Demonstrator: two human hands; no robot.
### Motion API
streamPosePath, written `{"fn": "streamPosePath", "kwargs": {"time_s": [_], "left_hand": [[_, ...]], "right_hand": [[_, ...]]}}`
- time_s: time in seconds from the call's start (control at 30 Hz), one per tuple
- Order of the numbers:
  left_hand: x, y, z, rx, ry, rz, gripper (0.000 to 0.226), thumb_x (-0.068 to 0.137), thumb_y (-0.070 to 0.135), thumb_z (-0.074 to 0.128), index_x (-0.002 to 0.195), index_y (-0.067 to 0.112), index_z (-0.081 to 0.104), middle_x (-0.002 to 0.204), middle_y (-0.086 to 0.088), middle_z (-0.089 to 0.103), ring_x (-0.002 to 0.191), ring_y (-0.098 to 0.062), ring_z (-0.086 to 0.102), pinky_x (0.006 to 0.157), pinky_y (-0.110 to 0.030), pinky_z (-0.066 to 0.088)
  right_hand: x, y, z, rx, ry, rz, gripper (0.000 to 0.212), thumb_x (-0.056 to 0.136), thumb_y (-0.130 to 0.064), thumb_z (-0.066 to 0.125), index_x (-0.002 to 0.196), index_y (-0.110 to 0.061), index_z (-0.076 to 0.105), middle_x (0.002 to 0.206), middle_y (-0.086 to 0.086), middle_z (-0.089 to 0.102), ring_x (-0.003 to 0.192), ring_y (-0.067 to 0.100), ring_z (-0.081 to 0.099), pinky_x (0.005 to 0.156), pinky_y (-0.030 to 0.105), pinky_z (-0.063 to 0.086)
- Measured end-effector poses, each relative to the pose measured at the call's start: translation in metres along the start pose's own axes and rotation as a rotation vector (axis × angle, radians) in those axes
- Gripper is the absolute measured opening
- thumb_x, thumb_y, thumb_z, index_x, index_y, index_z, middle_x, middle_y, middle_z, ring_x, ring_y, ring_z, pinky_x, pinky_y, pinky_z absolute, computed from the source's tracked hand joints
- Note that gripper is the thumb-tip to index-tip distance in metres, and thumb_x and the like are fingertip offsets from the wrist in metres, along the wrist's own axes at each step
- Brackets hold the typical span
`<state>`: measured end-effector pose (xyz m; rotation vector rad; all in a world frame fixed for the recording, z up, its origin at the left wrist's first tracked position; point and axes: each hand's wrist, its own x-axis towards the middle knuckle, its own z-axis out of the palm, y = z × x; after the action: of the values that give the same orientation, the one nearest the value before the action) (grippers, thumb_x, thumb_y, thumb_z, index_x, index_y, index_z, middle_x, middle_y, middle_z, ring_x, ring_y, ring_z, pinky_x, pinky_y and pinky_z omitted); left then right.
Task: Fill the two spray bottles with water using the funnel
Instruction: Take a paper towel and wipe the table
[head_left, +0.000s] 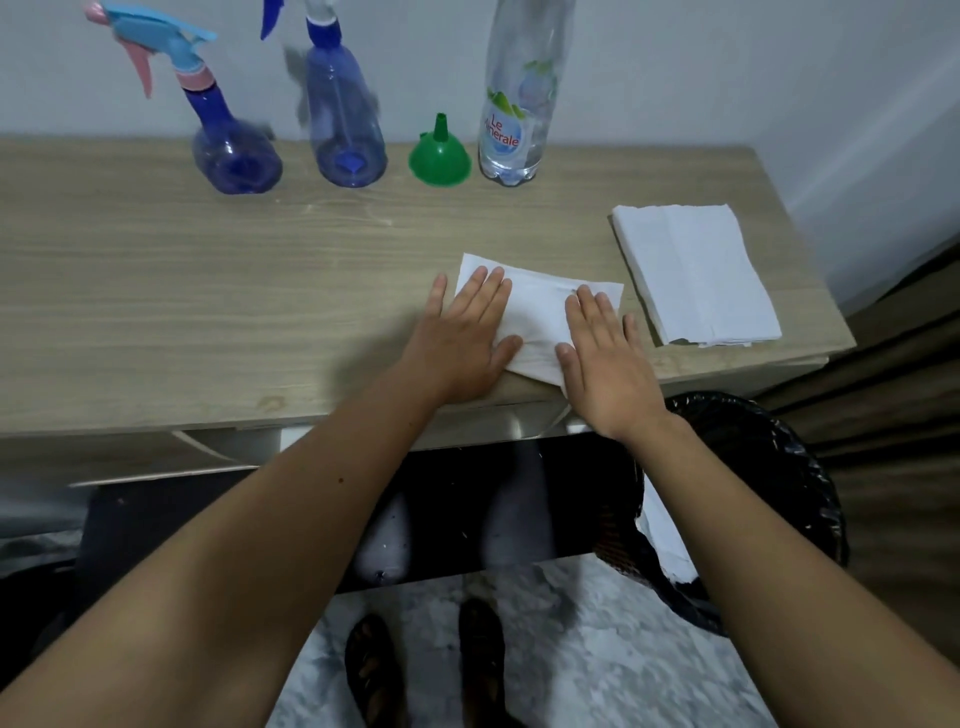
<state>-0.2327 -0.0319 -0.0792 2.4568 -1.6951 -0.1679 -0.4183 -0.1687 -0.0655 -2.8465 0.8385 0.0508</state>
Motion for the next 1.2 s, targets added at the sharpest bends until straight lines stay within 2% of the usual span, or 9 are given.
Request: {"fn": "streamPosePath", "kwargs": {"time_s": [0.33,0.5,0.6,0.73,0.83,0.93,1.0,1.07,1.2], "left_hand": [[-0.052,-0.018,0.001,-0.010,0.074,0.048,0.082,0.102,0.061,0.016,0.166,0.009,0.026,0.175,-0.008,0.022,0.162,-0.023,0.019,0.131,-0.052,0.012],[-0.074,-0.034,0.002,-0.013,0.098,0.084,0.078,0.105,0.058,0.023,0.164,0.007,0.030,0.173,-0.011,0.027,0.161,-0.026,0.023,0.131,-0.051,0.017],[-0.088,-0.047,0.001,-0.003,0.103,0.120,0.076,0.107,0.056,0.025,0.163,0.005,0.033,0.171,-0.013,0.030,0.160,-0.028,0.027,0.129,-0.052,0.021],[-0.103,-0.062,-0.003,-0.049,0.104,0.163,0.074,0.108,0.055,0.027,0.159,0.003,0.041,0.167,-0.016,0.037,0.156,-0.032,0.035,0.127,-0.052,0.029],[-0.111,-0.068,-0.009,-0.146,0.110,0.147,0.068,0.107,0.050,0.036,0.154,0.003,0.048,0.164,-0.016,0.043,0.154,-0.034,0.039,0.126,-0.051,0.030],[-0.120,-0.068,-0.013,-0.255,0.171,0.105,0.049,0.104,0.037,0.062,0.142,0.006,0.062,0.155,-0.012,0.056,0.148,-0.031,0.048,0.124,-0.047,0.035],[-0.127,-0.067,-0.014,-0.308,0.239,0.054,0.038,0.096,0.031,0.076,0.130,0.013,0.073,0.143,-0.004,0.067,0.140,-0.024,0.058,0.116,-0.042,0.045],[-0.133,-0.064,-0.015,-0.337,0.298,-0.001,0.028,0.088,0.028,0.085,0.115,0.021,0.080,0.127,0.002,0.076,0.125,-0.019,0.069,0.097,-0.036,0.056],[-0.133,-0.054,-0.027,-0.269,0.287,0.043,0.016,0.082,0.032,0.077,0.095,0.025,0.082,0.092,0.002,0.079,0.089,-0.026,0.075,0.065,-0.031,0.056]], "right_hand": [[-0.031,-0.044,0.010,0.032,-0.009,0.020,0.072,0.106,-0.049,0.005,0.169,-0.012,0.005,0.177,0.008,-0.006,0.163,0.025,-0.011,0.131,0.043,-0.008],[-0.041,-0.069,0.017,0.116,0.021,0.022,0.067,0.112,-0.044,0.023,0.168,-0.011,0.011,0.177,0.012,-0.004,0.164,0.026,-0.009,0.133,0.044,-0.004],[-0.047,-0.087,0.021,0.191,0.081,-0.006,0.065,0.110,-0.036,0.046,0.165,-0.008,0.025,0.176,0.014,0.009,0.164,0.029,0.002,0.133,0.044,0.005],[-0.052,-0.101,0.021,0.317,0.197,-0.008,0.057,0.101,-0.019,0.068,0.155,-0.010,0.049,0.168,0.012,0.036,0.158,0.031,0.028,0.125,0.042,0.030],[-0.050,-0.102,0.020,0.343,0.292,-0.045,0.044,0.093,-0.008,0.077,0.136,-0.008,0.068,0.149,0.013,0.060,0.138,0.035,0.055,0.113,0.042,0.047],[-0.051,-0.107,0.022,0.324,0.381,-0.090,0.030,0.085,-0.001,0.082,0.115,-0.007,0.079,0.122,0.011,0.075,0.111,0.036,0.069,0.093,0.038,0.057],[-0.051,-0.112,0.021,0.321,0.397,-0.103,0.024,0.085,0.001,0.078,0.107,-0.008,0.081,0.110,0.008,0.077,0.102,0.036,0.071,0.082,0.039,0.059],[-0.052,-0.116,0.018,0.340,0.385,-0.085,0.023,0.086,0.001,0.074,0.105,-0.009,0.081,0.104,0.006,0.077,0.099,0.035,0.071,0.080,0.039,0.058],[-0.058,-0.110,0.009,0.422,0.322,-0.080,0.024,0.086,0.005,0.070,0.102,-0.008,0.082,0.098,0.004,0.077,0.095,0.030,0.072,0.081,0.039,0.059]]}}
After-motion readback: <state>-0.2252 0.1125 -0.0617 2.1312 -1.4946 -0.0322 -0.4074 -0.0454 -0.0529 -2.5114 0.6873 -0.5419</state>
